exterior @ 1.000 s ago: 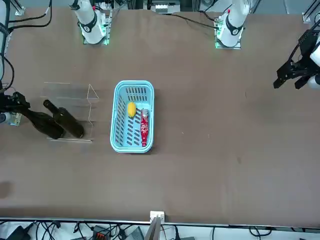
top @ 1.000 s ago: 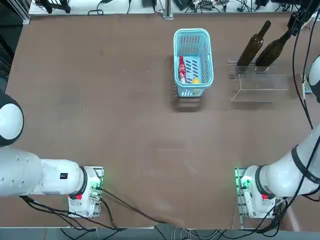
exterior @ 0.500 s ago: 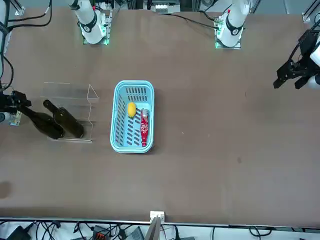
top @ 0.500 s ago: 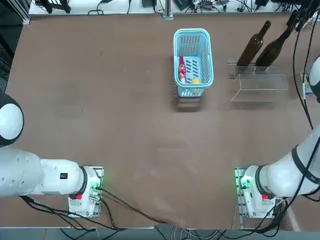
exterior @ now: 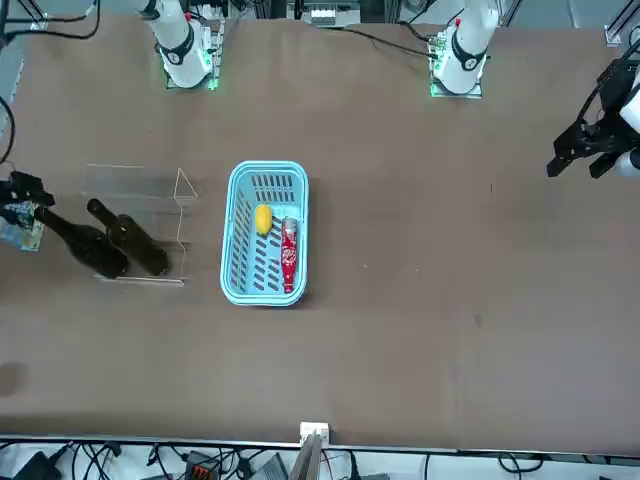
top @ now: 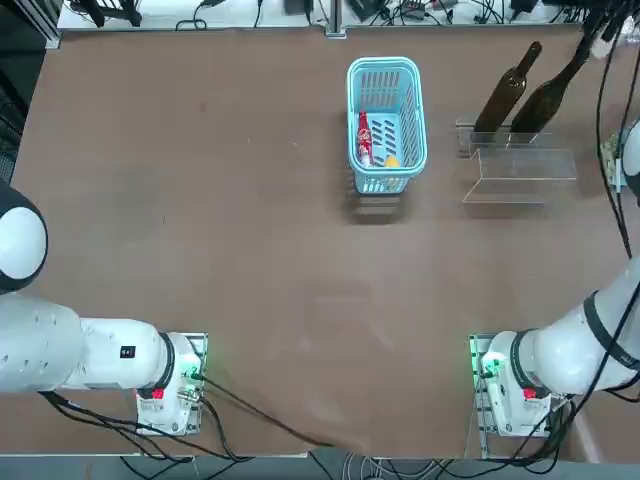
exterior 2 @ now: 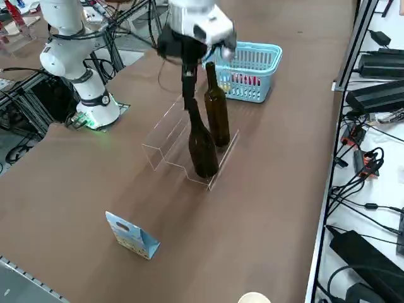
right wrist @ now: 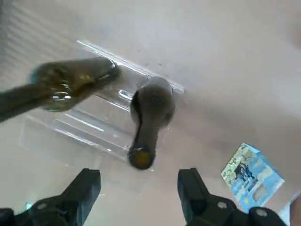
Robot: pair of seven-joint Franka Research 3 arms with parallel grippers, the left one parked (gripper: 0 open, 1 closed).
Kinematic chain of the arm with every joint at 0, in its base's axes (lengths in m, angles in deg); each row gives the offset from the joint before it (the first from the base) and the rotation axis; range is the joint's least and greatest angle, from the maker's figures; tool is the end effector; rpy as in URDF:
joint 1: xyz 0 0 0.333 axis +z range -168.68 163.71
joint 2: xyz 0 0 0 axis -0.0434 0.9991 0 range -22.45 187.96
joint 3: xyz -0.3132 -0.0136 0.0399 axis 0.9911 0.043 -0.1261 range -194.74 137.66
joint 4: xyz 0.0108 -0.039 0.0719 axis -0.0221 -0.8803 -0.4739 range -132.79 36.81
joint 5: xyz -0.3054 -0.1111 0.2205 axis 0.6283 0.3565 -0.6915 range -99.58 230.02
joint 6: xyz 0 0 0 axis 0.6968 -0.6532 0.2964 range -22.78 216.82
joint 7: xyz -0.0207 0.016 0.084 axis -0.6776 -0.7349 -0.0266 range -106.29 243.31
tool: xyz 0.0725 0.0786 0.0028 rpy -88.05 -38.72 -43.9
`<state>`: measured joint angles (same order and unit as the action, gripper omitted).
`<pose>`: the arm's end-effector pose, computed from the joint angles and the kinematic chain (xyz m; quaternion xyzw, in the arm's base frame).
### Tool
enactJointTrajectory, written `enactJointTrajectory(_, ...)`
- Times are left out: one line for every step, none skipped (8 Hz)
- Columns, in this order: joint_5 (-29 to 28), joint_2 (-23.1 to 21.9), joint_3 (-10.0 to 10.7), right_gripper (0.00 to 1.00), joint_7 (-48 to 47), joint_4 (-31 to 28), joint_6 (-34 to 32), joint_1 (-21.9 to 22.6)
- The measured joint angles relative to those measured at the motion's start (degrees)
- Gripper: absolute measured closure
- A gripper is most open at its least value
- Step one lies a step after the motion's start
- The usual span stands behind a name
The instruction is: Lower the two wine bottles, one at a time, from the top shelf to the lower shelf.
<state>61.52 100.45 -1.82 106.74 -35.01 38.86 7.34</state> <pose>0.6146 -0.1357 0.5466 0.9791 0.1892 -0.0751 0.0023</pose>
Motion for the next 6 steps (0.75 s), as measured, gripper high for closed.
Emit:
enactJointTrajectory(0.01, -1.94, -1.63, 0.0, -3.85, 1.87, -1.78, 0.21)
enactJointTrajectory(0.05, -4.5, -4.01, 0.0, -9.29, 2.96, -2.86, 0.4)
enactJointTrajectory(0.11, -7.44, -6.2, 0.0, -14.74, 3.36, -3.85, 0.61)
enactJointTrajectory(0.14, -10.45, -8.07, 0.0, -19.71, 3.38, -5.9, 0.73)
enactJointTrajectory(0.14, -12.92, -9.73, 0.0, -23.95, 3.34, -8.13, 0.78)
enactJointTrajectory(0.15, -14.86, -11.42, 0.0, -27.64, 2.87, -9.31, 0.8)
